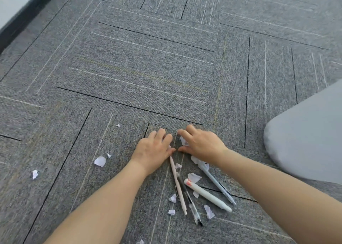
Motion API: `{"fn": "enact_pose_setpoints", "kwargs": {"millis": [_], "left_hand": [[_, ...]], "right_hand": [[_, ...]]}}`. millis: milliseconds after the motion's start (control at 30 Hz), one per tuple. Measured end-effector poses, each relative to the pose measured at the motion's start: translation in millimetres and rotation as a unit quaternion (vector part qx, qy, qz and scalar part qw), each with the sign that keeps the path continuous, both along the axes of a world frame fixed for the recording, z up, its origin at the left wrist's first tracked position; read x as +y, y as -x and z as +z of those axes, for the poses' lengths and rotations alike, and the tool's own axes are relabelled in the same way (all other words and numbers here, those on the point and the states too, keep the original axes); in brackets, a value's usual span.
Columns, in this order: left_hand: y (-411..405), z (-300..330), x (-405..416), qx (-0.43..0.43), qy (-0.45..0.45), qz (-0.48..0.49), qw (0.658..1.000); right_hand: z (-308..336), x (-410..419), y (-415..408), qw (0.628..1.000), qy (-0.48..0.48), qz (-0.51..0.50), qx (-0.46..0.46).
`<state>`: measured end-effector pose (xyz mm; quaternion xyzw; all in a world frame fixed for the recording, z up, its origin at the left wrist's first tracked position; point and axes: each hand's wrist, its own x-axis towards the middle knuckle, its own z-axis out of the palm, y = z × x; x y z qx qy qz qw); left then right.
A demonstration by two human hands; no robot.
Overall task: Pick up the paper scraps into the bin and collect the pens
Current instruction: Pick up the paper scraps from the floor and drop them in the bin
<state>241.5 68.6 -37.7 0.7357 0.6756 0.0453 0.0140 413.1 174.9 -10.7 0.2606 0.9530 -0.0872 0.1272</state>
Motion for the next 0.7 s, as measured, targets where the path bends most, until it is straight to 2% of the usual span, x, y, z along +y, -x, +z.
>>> {"fn": "enact_pose_setpoints", "kwargs": {"millis": [100, 300, 400, 500, 533, 700], "left_hand": [[2, -3, 4, -0.012, -0.022, -0.015, 1.0], [7, -4, 16, -0.026, -0.04, -0.012, 0.999], [12, -3, 18, -0.046, -0.038, -0.029, 0.998], [17, 1, 4, -0.103, -0.049, 0.009, 0.993], [17, 3, -1, -0.119, -0.053, 0.022, 0.991], [15, 7, -30, -0.129, -0.064, 0.039, 0.989]], "right_hand": [[-6, 8, -2, 0.998, -0.002, 0.049, 0.033], [-18, 12, 0, 0.995, -0.029, 0.037, 0.091], [-12, 9, -9, 0.987, -0.025, -0.054, 0.148], [-7, 4, -33, 0.964, -0.005, -0.155, 0.217], [-6, 2, -42, 0.965, -0.006, -0.148, 0.215], [-11, -15, -74, 0.992, -0.007, 0.007, 0.125]]}}
